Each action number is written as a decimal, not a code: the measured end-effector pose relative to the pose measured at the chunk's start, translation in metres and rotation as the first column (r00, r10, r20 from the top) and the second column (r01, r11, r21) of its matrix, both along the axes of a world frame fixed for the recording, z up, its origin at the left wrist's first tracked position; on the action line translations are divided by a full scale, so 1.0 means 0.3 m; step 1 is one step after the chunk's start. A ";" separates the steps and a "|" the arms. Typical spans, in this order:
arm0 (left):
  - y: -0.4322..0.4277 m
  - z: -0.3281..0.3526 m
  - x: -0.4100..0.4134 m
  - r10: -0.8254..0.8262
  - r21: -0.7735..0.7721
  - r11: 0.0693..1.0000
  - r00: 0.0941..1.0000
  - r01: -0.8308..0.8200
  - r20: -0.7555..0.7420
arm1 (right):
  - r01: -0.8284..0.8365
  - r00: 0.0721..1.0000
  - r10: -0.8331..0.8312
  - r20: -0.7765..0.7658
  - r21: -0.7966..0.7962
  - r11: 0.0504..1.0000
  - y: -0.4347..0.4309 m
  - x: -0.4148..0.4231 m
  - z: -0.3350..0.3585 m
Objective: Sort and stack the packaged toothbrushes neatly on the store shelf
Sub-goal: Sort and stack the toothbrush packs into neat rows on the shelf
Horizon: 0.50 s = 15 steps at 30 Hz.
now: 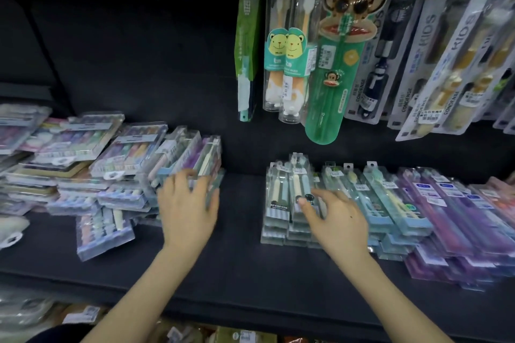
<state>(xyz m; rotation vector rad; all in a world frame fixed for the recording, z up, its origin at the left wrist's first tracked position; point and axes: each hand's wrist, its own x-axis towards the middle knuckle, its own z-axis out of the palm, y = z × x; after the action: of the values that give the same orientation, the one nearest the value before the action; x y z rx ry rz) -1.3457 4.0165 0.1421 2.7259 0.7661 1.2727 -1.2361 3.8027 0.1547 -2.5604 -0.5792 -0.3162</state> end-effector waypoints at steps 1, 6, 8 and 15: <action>0.023 0.006 -0.012 0.041 0.007 0.999 0.998 -0.041 -0.037 | -0.003 1.000 0.002 0.008 0.070 0.998 -0.015 -0.015 -0.008; 0.064 0.019 -0.019 0.001 -0.086 0.996 0.969 -0.023 -0.247 | 0.006 1.000 -0.011 0.020 0.237 0.971 -0.058 -0.074 -0.046; 0.071 0.033 -0.005 -0.029 -0.126 0.992 0.966 -0.004 -0.258 | -0.026 0.997 0.004 0.076 0.292 0.956 -0.051 -0.103 -0.050; 0.102 0.068 -0.011 -0.029 -0.463 0.886 0.996 -0.014 -0.086 | -0.202 0.977 0.213 0.013 0.369 0.907 0.035 -0.176 -0.066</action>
<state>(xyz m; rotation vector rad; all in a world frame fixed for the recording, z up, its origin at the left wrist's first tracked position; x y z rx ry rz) -1.3491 4.0470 0.1623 2.3999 0.9258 0.8280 -1.2890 3.8133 0.1349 -2.1179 -0.7031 -0.2841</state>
